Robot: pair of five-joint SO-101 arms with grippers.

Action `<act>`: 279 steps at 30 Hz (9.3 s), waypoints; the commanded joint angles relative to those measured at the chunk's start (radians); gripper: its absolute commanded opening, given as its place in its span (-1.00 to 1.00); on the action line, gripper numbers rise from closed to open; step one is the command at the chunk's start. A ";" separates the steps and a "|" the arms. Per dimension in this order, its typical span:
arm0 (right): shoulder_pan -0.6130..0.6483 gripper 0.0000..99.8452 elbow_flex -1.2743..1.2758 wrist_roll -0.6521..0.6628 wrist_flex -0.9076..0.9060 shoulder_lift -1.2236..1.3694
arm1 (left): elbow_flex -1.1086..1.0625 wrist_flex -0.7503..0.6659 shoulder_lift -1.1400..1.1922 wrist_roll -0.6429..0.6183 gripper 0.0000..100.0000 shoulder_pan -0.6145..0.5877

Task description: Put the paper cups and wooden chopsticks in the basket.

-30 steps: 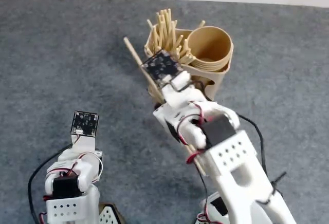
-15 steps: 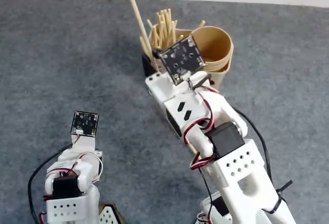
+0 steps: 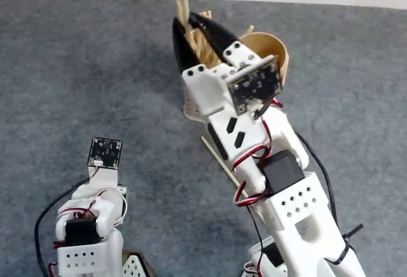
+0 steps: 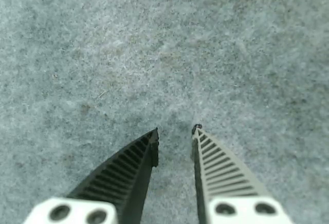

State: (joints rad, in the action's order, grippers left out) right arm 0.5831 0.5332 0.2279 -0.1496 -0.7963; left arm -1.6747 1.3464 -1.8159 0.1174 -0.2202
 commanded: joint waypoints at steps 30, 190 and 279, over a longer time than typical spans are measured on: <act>-0.154 -0.99 0.082 -0.011 0.257 -0.033 | -0.021 0.005 0.001 -0.006 -0.76 -0.005; -0.134 -0.99 -0.087 -0.107 0.203 0.140 | -0.021 0.005 0.001 -0.006 -0.76 -0.005; -0.584 -0.99 1.287 -0.109 -0.983 -1.040 | -0.021 0.005 0.001 -0.006 -0.76 -0.005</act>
State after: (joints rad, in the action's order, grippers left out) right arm 0.0506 1.6701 0.1235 -1.0917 -1.8243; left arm -1.6747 1.3464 -1.8159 0.1174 -0.2202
